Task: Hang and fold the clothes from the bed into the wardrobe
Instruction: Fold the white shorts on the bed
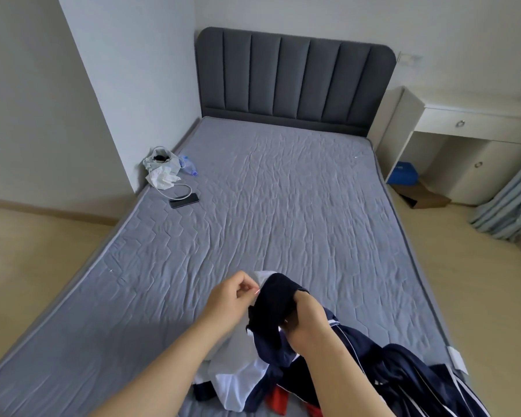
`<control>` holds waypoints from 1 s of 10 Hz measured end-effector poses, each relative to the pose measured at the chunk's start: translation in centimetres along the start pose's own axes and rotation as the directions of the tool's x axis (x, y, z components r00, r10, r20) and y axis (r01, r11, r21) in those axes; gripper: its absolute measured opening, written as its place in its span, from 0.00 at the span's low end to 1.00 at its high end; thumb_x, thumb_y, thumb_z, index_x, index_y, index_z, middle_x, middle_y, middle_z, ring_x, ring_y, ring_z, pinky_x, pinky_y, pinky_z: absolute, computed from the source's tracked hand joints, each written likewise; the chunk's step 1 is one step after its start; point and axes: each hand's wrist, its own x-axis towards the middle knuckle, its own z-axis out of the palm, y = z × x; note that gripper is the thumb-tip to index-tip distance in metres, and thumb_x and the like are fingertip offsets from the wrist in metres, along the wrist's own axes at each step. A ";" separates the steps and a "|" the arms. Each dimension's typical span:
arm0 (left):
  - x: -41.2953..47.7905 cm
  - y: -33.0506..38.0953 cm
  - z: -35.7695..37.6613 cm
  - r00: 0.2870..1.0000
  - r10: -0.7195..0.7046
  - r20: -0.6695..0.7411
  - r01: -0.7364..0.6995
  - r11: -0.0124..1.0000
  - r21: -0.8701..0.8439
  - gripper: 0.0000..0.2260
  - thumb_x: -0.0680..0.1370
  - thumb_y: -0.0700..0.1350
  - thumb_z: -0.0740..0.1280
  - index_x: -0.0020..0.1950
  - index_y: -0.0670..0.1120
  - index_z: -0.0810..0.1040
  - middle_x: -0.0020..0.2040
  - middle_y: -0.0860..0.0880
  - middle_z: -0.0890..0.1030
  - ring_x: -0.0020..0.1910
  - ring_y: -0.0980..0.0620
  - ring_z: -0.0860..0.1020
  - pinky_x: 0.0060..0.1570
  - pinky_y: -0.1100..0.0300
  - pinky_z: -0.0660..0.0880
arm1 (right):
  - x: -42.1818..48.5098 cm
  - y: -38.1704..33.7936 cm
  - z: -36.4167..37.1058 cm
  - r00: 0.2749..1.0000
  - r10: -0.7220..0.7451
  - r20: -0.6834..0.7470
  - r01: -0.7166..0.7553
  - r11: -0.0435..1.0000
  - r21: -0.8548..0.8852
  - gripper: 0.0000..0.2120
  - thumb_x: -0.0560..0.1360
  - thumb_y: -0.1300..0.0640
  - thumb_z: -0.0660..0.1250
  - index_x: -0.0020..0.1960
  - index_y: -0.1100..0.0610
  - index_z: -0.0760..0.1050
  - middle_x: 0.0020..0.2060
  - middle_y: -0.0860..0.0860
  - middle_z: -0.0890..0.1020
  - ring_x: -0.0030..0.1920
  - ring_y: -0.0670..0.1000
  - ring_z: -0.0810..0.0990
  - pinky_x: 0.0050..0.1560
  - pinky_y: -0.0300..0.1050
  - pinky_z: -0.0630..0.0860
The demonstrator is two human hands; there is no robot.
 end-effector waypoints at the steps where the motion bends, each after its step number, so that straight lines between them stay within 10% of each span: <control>1: -0.3 0.6 1.5 0.907 -0.032 0.419 0.086 0.990 -0.109 0.19 0.72 0.36 0.70 0.57 0.53 0.71 0.55 0.52 0.75 0.57 0.56 0.74 0.52 0.70 0.72 | 0.6 0.6 -2.5 0.990 0.134 0.048 -0.141 0.878 0.457 0.14 0.79 0.64 0.55 0.61 0.65 0.72 0.61 0.57 0.76 0.65 0.57 0.72 0.66 0.49 0.67; 2: -0.5 0.3 3.2 0.819 -0.042 0.572 0.048 0.999 0.004 0.39 0.65 0.40 0.75 0.69 0.57 0.59 0.59 0.57 0.70 0.59 0.62 0.71 0.50 0.71 0.73 | -0.5 1.1 -3.7 0.994 0.099 -0.056 -0.058 0.863 0.501 0.28 0.68 0.59 0.70 0.65 0.67 0.68 0.68 0.68 0.66 0.67 0.63 0.69 0.63 0.55 0.68; 3: -0.6 -0.2 4.6 0.957 -0.025 0.289 0.014 0.999 0.039 0.28 0.68 0.38 0.72 0.62 0.59 0.68 0.57 0.59 0.74 0.54 0.60 0.75 0.50 0.70 0.74 | -0.9 1.0 -4.5 0.994 0.098 0.057 -0.090 0.379 0.921 0.31 0.70 0.61 0.68 0.71 0.65 0.63 0.71 0.60 0.66 0.68 0.56 0.68 0.65 0.48 0.65; 4: -0.2 -0.5 4.4 0.998 -0.059 0.013 0.057 0.993 0.101 0.15 0.73 0.36 0.67 0.42 0.59 0.73 0.44 0.60 0.79 0.45 0.58 0.79 0.39 0.77 0.70 | -1.9 0.8 -4.1 0.989 0.109 0.099 -0.144 0.851 0.505 0.19 0.76 0.63 0.58 0.63 0.73 0.66 0.46 0.53 0.79 0.47 0.55 0.74 0.51 0.44 0.68; 5: 0.5 -0.5 3.4 0.985 -0.167 -0.035 0.162 0.980 -0.114 0.12 0.75 0.33 0.65 0.40 0.51 0.76 0.40 0.50 0.81 0.42 0.49 0.79 0.44 0.61 0.75 | -2.9 0.5 -4.7 0.997 0.021 0.069 -0.039 0.966 0.255 0.12 0.77 0.60 0.60 0.53 0.63 0.78 0.36 0.53 0.84 0.43 0.53 0.81 0.46 0.43 0.73; 7: 0.5 3.7 0.0 0.977 -0.206 0.058 0.175 0.614 -0.770 0.10 0.79 0.34 0.56 0.45 0.43 0.75 0.31 0.48 0.82 0.30 0.54 0.80 0.30 0.63 0.77 | -2.4 0.7 -5.6 0.981 -0.057 -0.186 0.085 0.986 0.146 0.21 0.76 0.70 0.54 0.64 0.52 0.68 0.32 0.55 0.75 0.30 0.50 0.71 0.29 0.37 0.71; 9: -0.7 7.7 -3.3 0.970 0.001 0.245 0.185 0.650 -0.737 0.07 0.75 0.36 0.60 0.46 0.42 0.78 0.37 0.45 0.82 0.34 0.51 0.80 0.35 0.61 0.77 | -1.8 0.2 -3.9 0.881 -0.410 -0.238 0.205 0.782 -0.588 0.38 0.72 0.57 0.71 0.74 0.43 0.54 0.66 0.56 0.63 0.63 0.61 0.69 0.62 0.51 0.66; 10: -1.2 8.7 -5.1 0.935 0.115 0.334 0.157 0.711 -0.686 0.06 0.71 0.36 0.66 0.46 0.43 0.81 0.41 0.44 0.83 0.37 0.50 0.81 0.38 0.60 0.79 | -1.8 -1.3 -3.4 0.887 -0.435 -0.152 0.321 0.820 -0.473 0.35 0.70 0.58 0.71 0.72 0.48 0.61 0.65 0.54 0.67 0.62 0.60 0.71 0.62 0.50 0.70</control>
